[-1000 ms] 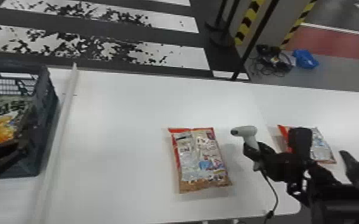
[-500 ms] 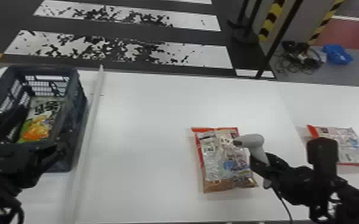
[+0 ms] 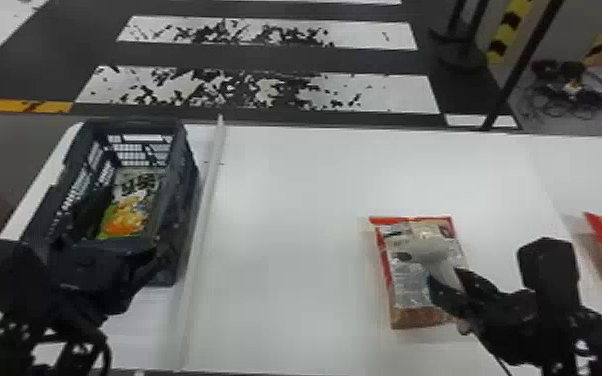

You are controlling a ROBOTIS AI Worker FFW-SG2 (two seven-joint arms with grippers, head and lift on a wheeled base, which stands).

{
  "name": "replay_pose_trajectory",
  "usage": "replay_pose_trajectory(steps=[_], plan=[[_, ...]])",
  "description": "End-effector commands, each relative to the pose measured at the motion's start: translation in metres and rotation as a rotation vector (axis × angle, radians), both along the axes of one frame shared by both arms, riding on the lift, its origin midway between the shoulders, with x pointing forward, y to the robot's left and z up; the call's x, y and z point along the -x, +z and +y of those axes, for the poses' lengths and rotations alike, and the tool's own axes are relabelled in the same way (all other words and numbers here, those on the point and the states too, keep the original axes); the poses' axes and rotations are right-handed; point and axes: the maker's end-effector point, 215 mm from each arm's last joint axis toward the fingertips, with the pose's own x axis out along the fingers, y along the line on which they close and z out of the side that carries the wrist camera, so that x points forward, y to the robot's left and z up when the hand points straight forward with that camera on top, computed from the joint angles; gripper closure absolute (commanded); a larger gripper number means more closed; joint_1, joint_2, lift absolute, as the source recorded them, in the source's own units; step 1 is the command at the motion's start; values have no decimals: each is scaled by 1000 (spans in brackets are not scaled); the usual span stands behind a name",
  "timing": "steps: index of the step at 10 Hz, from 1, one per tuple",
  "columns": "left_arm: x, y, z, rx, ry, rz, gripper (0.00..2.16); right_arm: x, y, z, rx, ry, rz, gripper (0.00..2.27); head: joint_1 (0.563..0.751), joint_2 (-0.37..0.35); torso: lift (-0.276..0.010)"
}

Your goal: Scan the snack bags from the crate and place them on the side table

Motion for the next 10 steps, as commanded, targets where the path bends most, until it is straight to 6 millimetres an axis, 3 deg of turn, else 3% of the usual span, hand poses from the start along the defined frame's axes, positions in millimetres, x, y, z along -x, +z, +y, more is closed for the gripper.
replay_pose_trajectory(steps=[1, 5, 10], plan=[[0, -1, 1, 4, 4, -1, 66, -3, -8, 12, 17, 19, 21, 2111, 695, 26, -94], [0, 0, 1, 4, 5, -4, 66, -10, -25, 16, 45, 26, 51, 2111, 695, 58, -94], [0, 0, 1, 4, 4, -4, 70, -15, -10, 18, 42, 26, 16, 2111, 695, 60, -94]])
